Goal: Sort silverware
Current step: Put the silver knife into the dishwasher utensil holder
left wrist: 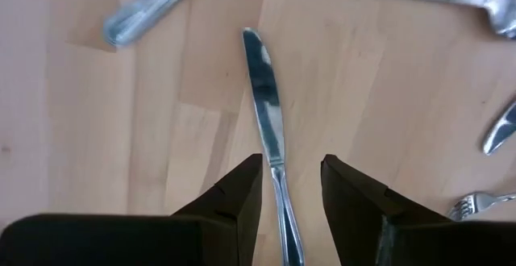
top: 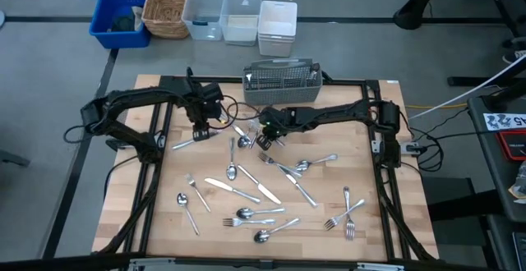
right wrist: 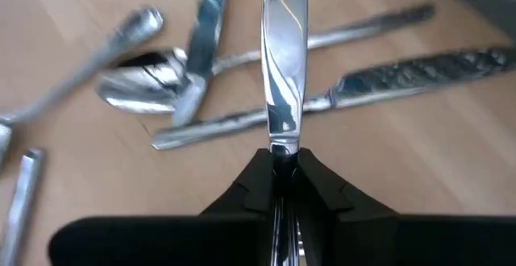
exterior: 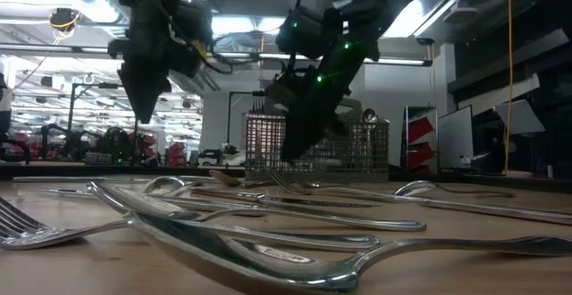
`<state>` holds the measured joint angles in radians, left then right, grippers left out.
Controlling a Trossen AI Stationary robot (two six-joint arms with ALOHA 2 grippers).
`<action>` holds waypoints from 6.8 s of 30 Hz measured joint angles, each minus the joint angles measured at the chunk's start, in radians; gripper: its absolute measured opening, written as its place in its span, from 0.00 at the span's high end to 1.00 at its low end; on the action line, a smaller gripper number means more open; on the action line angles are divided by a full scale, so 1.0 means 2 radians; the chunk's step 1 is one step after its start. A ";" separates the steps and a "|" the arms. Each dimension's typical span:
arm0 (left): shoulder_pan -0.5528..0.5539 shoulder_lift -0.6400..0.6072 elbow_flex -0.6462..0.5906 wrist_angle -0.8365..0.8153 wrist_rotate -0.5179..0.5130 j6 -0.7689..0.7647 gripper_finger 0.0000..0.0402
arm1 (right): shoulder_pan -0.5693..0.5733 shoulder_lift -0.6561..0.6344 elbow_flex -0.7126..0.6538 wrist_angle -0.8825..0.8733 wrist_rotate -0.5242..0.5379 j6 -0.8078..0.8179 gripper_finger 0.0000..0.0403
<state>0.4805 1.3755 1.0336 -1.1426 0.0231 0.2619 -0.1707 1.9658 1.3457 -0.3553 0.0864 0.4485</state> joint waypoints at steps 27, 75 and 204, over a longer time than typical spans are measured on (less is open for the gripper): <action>0.019 -0.215 0.000 0.013 0.000 -0.082 0.71 | -0.057 -0.092 0.002 0.205 0.248 -0.162 0.91; 0.019 -0.215 0.000 0.012 -0.001 -0.074 0.71 | -0.104 0.005 0.002 0.283 0.222 -0.293 0.70; -0.004 0.054 -0.013 0.154 0.167 -0.185 0.94 | 0.026 -0.300 0.002 0.021 0.209 -0.179 0.70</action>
<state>0.4728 1.4837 1.0083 -0.8340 0.3580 -0.1081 -0.1181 1.3666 1.3495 -0.3130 0.5039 0.0906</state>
